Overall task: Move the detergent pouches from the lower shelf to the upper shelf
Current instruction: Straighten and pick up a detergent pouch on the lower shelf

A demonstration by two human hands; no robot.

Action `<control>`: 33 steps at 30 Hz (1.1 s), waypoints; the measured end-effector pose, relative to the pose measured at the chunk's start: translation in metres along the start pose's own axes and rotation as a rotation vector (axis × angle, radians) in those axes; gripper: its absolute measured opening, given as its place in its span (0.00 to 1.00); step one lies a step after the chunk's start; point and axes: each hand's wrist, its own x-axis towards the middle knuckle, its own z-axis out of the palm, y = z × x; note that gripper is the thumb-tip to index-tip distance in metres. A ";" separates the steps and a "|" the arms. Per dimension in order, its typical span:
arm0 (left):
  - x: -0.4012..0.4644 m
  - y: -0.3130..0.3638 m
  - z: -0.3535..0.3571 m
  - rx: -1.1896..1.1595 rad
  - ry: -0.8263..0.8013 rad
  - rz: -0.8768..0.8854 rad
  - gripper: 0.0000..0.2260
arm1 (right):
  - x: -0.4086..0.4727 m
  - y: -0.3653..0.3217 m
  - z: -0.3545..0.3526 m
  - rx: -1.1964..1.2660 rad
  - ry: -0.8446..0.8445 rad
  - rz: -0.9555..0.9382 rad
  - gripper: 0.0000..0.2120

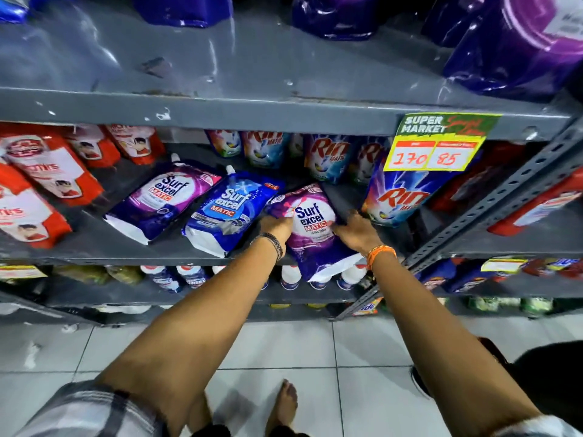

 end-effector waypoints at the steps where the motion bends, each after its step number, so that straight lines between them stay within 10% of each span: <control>1: 0.004 -0.002 -0.001 0.057 0.006 0.009 0.21 | 0.002 0.001 0.000 0.031 -0.018 0.009 0.30; 6: -0.002 0.000 -0.007 0.094 0.046 0.122 0.18 | -0.005 0.007 0.006 0.373 -0.104 0.034 0.11; 9: -0.012 -0.002 -0.005 0.089 0.049 0.127 0.10 | -0.021 0.014 0.013 0.541 -0.082 0.024 0.15; 16: -0.031 0.018 -0.001 0.115 -0.074 0.419 0.28 | -0.045 0.022 0.008 0.840 0.084 -0.032 0.12; 33: -0.007 0.069 0.021 0.106 -0.053 0.657 0.32 | -0.013 -0.022 0.011 0.835 0.578 -0.125 0.26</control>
